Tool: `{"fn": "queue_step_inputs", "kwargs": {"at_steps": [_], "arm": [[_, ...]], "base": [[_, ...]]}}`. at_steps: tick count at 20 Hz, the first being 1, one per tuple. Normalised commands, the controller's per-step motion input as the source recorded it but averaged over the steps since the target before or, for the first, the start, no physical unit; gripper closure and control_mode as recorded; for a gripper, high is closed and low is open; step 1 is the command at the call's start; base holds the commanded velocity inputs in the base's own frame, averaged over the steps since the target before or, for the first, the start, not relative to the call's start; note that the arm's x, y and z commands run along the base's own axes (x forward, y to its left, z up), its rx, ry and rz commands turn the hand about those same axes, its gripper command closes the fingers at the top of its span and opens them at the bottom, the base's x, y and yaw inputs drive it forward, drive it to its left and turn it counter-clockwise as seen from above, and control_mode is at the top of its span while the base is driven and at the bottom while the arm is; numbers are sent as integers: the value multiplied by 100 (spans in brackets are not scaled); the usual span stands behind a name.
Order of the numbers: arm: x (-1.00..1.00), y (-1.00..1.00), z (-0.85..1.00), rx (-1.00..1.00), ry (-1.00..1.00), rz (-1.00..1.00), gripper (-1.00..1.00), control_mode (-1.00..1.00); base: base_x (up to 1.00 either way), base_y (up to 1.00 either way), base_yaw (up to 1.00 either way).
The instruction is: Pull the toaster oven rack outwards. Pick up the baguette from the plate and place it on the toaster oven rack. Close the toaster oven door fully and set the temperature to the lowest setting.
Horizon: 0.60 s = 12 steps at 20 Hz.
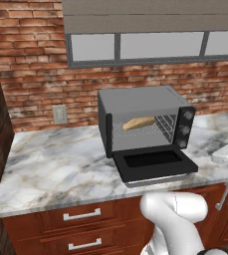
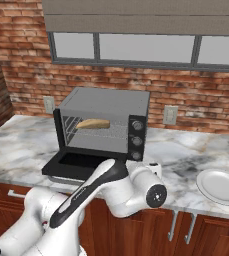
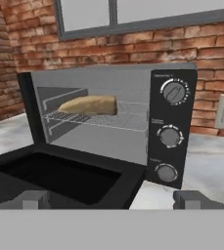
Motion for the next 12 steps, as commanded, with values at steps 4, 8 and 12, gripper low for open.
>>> {"fn": "queue_step_inputs", "kwargs": {"at_steps": [4, 8, 12], "arm": [[-3, 16, -22, -20, 2, 0, -100, -100], [-1, 34, -28, -28, -8, 0, -100, -100], [0, 23, -46, -13, -11, 8, -100, -100]], "base": [[0, 0, 0], [0, 0, 0], [0, 0, 0]]}}
